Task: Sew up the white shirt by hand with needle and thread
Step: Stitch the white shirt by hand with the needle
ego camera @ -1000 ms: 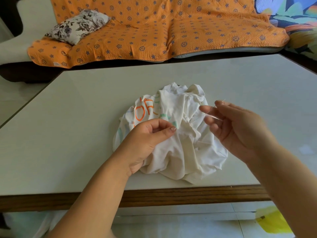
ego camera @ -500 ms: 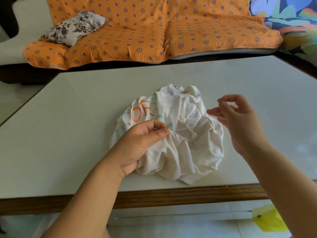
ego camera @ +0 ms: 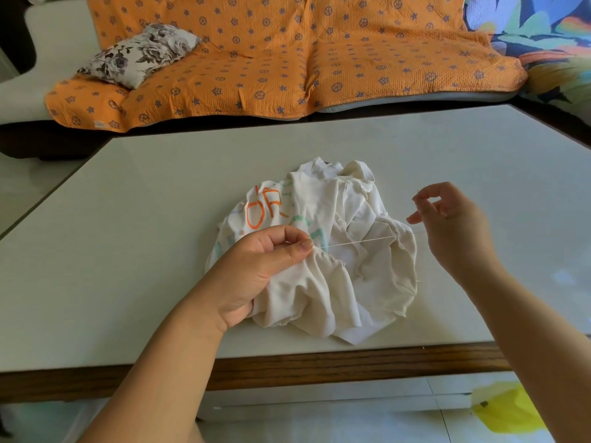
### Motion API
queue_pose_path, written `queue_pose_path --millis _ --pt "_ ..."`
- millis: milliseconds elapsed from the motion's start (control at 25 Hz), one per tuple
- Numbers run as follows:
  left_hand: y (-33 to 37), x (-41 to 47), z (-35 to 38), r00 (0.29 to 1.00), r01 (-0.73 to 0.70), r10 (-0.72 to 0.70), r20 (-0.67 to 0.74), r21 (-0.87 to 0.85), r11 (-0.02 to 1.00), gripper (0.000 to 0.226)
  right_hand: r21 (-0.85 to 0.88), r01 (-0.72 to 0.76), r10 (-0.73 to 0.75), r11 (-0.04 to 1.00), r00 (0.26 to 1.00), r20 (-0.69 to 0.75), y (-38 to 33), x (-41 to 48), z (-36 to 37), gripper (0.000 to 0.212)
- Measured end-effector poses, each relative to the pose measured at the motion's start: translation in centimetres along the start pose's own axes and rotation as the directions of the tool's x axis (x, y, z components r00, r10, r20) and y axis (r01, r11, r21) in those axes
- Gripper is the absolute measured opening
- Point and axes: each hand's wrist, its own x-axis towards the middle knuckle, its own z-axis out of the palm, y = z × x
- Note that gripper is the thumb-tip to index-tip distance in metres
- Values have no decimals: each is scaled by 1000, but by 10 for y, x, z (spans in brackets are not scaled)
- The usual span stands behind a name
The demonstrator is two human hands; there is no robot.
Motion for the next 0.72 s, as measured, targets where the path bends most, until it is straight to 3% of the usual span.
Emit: queue_pose_path --millis 400,600,720 --pt "1 0 -3 1000 5 -5 -17 -10 1000 16 -185 49 -53 981 998 -14 14 8 -4 14" --pt "2 -2 -2 1000 3 -4 -7 -28 1000 1 -330 41 -46 943 999 -6 21 11 -5 16" --pt "4 -3 -1 1000 3 -3 -6 -22 1000 5 -381 34 -43 924 999 -15 28 12 -6 19"
